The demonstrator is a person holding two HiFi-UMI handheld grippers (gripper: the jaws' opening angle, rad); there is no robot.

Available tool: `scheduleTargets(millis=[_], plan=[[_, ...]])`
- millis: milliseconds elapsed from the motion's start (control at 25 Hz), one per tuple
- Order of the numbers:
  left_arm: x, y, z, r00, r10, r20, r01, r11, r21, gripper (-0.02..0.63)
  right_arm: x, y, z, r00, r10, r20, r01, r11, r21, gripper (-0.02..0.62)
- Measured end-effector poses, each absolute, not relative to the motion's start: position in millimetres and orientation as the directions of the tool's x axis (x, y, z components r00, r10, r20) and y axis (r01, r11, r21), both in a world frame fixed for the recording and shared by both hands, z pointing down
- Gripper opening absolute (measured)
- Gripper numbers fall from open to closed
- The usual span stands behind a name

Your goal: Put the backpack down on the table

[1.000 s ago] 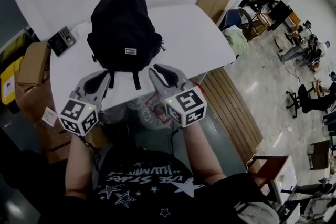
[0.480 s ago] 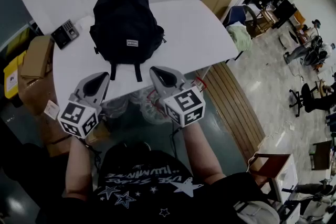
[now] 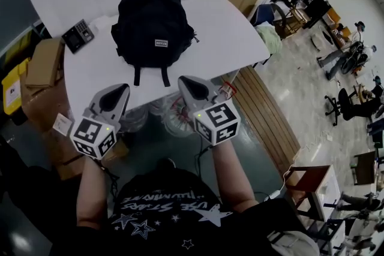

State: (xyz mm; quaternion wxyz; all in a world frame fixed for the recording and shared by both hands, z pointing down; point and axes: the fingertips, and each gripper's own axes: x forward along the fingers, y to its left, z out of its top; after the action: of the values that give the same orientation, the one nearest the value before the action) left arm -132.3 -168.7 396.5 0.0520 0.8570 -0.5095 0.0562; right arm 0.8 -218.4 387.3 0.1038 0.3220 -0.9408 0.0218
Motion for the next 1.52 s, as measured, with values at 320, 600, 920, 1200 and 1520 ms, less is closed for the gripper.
scheduleTargets(millis=[320, 600, 920, 1200, 1520], plan=[[-155.8, -121.2, 391.6, 0.509, -0.852, 0.125, -0.861, -0.507, 0.043, 0.008, -17.7, -169.1, 382.2, -0.733, -0.646, 0.213, -0.653, 0.756, 0.048, 0.000], [-167.3, -75.2, 387.2, 0.551, -0.826, 0.118, -0.834, -0.550, 0.044, 0.008, -29.1, -118.2, 378.2, -0.697, -0.684, 0.217, -0.689, 0.722, 0.064, 0.002], [-174.1, -37.6, 395.9, 0.586, -0.801, 0.119, -0.810, -0.584, 0.053, 0.008, -23.6, -66.1, 391.2, -0.643, -0.723, 0.254, -0.733, 0.677, 0.073, 0.000], [-176.3, -20.1, 395.1, 0.591, -0.800, 0.098, -0.806, -0.587, 0.070, 0.008, -22.0, -46.5, 393.4, -0.615, -0.736, 0.283, -0.739, 0.663, 0.121, 0.000], [-164.5, -13.5, 401.4, 0.593, -0.798, 0.106, -0.805, -0.588, 0.073, 0.008, -15.4, -36.4, 402.4, -0.622, -0.721, 0.305, -0.726, 0.677, 0.120, 0.000]])
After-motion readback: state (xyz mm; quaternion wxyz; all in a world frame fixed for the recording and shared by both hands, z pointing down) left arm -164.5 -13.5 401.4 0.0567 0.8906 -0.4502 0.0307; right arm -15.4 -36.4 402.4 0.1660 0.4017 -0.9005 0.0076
